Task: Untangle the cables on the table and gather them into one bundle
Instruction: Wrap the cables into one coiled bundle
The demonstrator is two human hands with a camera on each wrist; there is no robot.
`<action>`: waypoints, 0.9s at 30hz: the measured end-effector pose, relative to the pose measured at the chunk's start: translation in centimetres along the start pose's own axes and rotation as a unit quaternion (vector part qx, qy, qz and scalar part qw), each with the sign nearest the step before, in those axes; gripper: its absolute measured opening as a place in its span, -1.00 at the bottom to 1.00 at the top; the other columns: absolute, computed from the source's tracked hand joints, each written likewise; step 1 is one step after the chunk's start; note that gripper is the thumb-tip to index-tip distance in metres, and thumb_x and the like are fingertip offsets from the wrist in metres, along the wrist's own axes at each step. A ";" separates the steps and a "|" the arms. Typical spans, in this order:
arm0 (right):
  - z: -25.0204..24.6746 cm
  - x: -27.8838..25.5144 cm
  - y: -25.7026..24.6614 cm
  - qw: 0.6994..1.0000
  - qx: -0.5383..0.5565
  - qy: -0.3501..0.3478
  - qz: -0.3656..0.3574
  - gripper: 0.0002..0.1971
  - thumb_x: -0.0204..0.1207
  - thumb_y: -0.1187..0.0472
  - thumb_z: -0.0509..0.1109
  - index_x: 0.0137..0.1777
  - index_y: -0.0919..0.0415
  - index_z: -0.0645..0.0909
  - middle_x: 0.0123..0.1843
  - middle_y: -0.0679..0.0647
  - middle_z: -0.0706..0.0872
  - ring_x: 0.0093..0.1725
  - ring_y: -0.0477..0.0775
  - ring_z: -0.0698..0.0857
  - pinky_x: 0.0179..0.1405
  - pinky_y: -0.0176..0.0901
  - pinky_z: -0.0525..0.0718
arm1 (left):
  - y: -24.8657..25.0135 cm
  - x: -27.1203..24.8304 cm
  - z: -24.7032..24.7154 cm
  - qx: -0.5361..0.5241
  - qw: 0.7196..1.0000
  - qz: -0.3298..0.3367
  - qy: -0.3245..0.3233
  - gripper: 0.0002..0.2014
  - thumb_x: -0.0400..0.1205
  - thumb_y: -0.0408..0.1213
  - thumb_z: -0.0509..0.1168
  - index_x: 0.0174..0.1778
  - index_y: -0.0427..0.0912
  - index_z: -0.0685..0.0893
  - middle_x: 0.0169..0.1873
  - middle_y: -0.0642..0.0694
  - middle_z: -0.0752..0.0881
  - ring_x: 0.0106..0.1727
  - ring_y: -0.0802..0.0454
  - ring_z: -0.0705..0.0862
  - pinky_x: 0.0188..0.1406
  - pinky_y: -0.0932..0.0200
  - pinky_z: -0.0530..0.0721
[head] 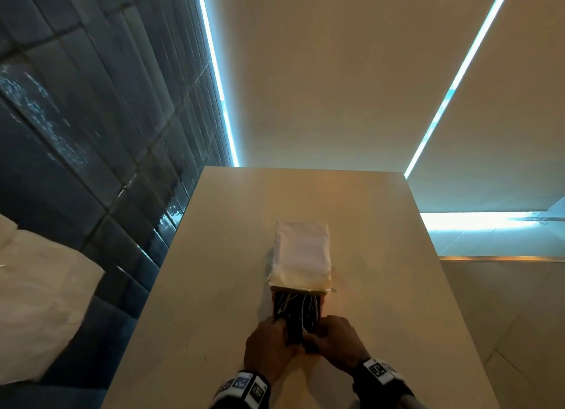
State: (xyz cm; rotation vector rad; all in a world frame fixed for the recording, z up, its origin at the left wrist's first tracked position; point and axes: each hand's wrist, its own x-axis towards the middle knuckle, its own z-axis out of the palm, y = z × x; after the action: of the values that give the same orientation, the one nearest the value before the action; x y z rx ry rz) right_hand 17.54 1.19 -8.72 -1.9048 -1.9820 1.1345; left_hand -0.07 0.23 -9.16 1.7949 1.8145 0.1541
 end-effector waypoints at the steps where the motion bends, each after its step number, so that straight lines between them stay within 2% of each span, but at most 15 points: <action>1: -0.1 0.0 -0.3 1.000 -0.007 -0.004 0.002 -0.46 0.46 -0.28 0.33 -0.54 0.11 0.40 -0.52 0.00 0.43 -0.54 -0.07 0.36 -0.52 -0.22 0.25 | 0.1 0.1 -0.1 -0.001 1.000 -0.007 -0.006 -0.52 0.29 0.21 0.42 0.08 0.09 0.66 0.05 0.08 0.66 0.01 0.05 0.68 -0.06 0.15 0.66; 4: 0.1 0.0 -0.8 0.999 -0.051 -0.012 -0.005 -0.56 0.50 -0.17 0.34 -0.46 0.12 0.46 -0.45 -0.04 0.46 -0.51 -0.08 0.40 -0.51 -0.23 0.29 | -0.1 0.6 -0.2 -0.011 1.000 -0.014 -0.020 -0.52 0.24 0.21 0.44 0.03 0.09 0.69 -0.02 0.09 0.72 -0.03 0.05 0.71 -0.12 0.18 0.66; 6: 0.3 0.0 -0.8 0.996 -0.085 -0.011 -0.015 -0.70 0.50 -0.08 0.35 -0.26 0.15 0.60 -0.28 -0.03 0.52 -0.36 -0.02 0.50 -0.44 -0.24 0.37 | -0.4 0.8 -0.3 -0.019 0.999 0.000 -0.039 -0.53 0.26 0.19 0.46 0.04 0.09 0.69 -0.02 0.08 0.73 -0.04 0.06 0.72 -0.14 0.20 0.64; 8: 0.5 0.2 -0.5 0.995 -0.092 -0.017 -0.018 -0.75 0.50 -0.03 0.33 -0.13 0.16 0.66 -0.16 -0.03 0.56 -0.24 0.01 0.56 -0.37 -0.24 0.42 | -0.9 0.7 -0.7 -0.032 0.998 0.011 -0.059 -0.54 0.26 0.19 0.49 0.03 0.11 0.67 -0.03 0.10 0.71 -0.06 0.10 0.69 -0.16 0.22 0.61; 10: 0.5 0.4 -0.3 0.997 -0.077 -0.030 -0.008 -0.72 0.51 -0.05 0.35 -0.24 0.15 0.64 -0.24 -0.02 0.56 -0.28 0.02 0.55 -0.43 -0.26 0.39 | -1.5 0.5 -0.9 -0.080 0.996 -0.001 -0.038 -0.61 0.28 0.13 0.52 -0.11 0.08 0.59 -0.16 0.10 0.68 -0.19 0.16 0.64 -0.26 0.22 0.58; 12: 0.4 0.4 -0.2 0.998 -0.051 -0.033 0.018 -0.54 0.49 -0.17 0.38 -0.46 0.15 0.48 -0.44 -0.04 0.47 -0.44 -0.01 0.46 -0.53 -0.29 0.28 | -2.0 0.2 -0.9 -0.130 0.991 -0.012 0.030 -0.66 0.37 -0.06 0.52 -0.22 0.04 0.43 -0.28 0.05 0.58 -0.32 0.16 0.52 -0.35 0.21 0.52; 14: 0.2 0.3 -0.2 0.999 -0.007 -0.027 0.043 -0.47 0.43 -0.24 0.42 -0.54 0.12 0.39 -0.53 -0.05 0.43 -0.54 -0.08 0.38 -0.55 -0.25 0.26 | -2.1 0.0 -0.8 -0.155 0.984 -0.006 0.092 -0.68 0.44 -0.16 0.49 -0.16 0.05 0.41 -0.27 0.05 0.51 -0.31 0.16 0.49 -0.35 0.24 0.50; 17: 0.0 -0.1 -0.3 0.999 0.026 -0.020 0.033 -0.56 0.43 -0.19 0.45 -0.49 0.03 0.40 -0.49 -0.08 0.48 -0.52 -0.14 0.39 -0.54 -0.26 0.28 | -1.7 -0.4 -0.5 -0.144 0.983 0.009 0.112 -0.80 0.56 -0.17 0.38 0.03 0.07 0.53 -0.16 0.12 0.54 -0.19 0.17 0.55 -0.28 0.33 0.48; 19: -0.1 -0.4 -0.2 0.999 0.040 -0.016 0.019 -0.64 0.47 -0.14 0.44 -0.42 -0.03 0.41 -0.44 -0.11 0.52 -0.48 -0.18 0.42 -0.50 -0.28 0.31 | -1.7 -0.5 0.1 -0.128 0.986 0.011 0.105 -0.90 0.58 -0.17 0.35 -0.02 0.06 0.59 -0.13 0.14 0.58 -0.14 0.17 0.59 -0.25 0.31 0.52; 21: -0.1 -0.4 0.1 0.997 0.070 -0.021 0.017 -0.70 0.55 -0.06 0.39 -0.36 -0.07 0.42 -0.38 -0.14 0.55 -0.43 -0.22 0.46 -0.42 -0.32 0.40 | -1.9 -0.6 0.5 -0.119 0.988 0.006 0.100 -0.94 0.58 -0.17 0.35 -0.09 0.06 0.60 -0.14 0.15 0.61 -0.13 0.15 0.61 -0.21 0.20 0.61; 23: -0.1 -0.3 0.4 0.994 0.102 -0.026 0.026 -0.73 0.63 0.00 0.31 -0.33 -0.10 0.45 -0.35 -0.15 0.58 -0.40 -0.21 0.53 -0.29 -0.14 0.59 | -1.9 -0.6 0.6 -0.109 0.989 0.006 0.098 -0.94 0.57 -0.17 0.35 -0.12 0.05 0.59 -0.15 0.16 0.61 -0.13 0.13 0.61 -0.21 0.18 0.61; 25: 0.0 -0.1 0.5 0.994 0.098 -0.028 0.038 -0.70 0.68 0.02 0.25 -0.34 -0.13 0.46 -0.37 -0.17 0.58 -0.39 -0.11 0.59 -0.21 0.00 0.67 | -1.8 -0.5 0.5 -0.095 0.991 0.008 0.095 -0.93 0.56 -0.16 0.35 -0.13 0.04 0.58 -0.14 0.16 0.60 -0.12 0.12 0.62 -0.25 0.22 0.56; 27: 0.2 0.1 0.2 0.993 0.103 -0.022 0.061 -0.70 0.66 0.02 0.27 -0.35 -0.09 0.49 -0.38 -0.14 0.61 -0.44 -0.05 0.61 -0.28 0.00 0.69 | -1.6 -0.3 0.2 -0.083 0.992 0.011 0.095 -0.93 0.55 -0.16 0.35 -0.11 0.04 0.57 -0.11 0.16 0.62 -0.09 0.10 0.64 -0.27 0.24 0.52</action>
State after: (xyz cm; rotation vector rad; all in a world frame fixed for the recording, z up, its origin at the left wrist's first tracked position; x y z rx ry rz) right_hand 17.61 1.22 -9.03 -1.9295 -1.7113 1.3662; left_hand -1.37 -0.28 -10.00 1.7335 1.8512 0.4855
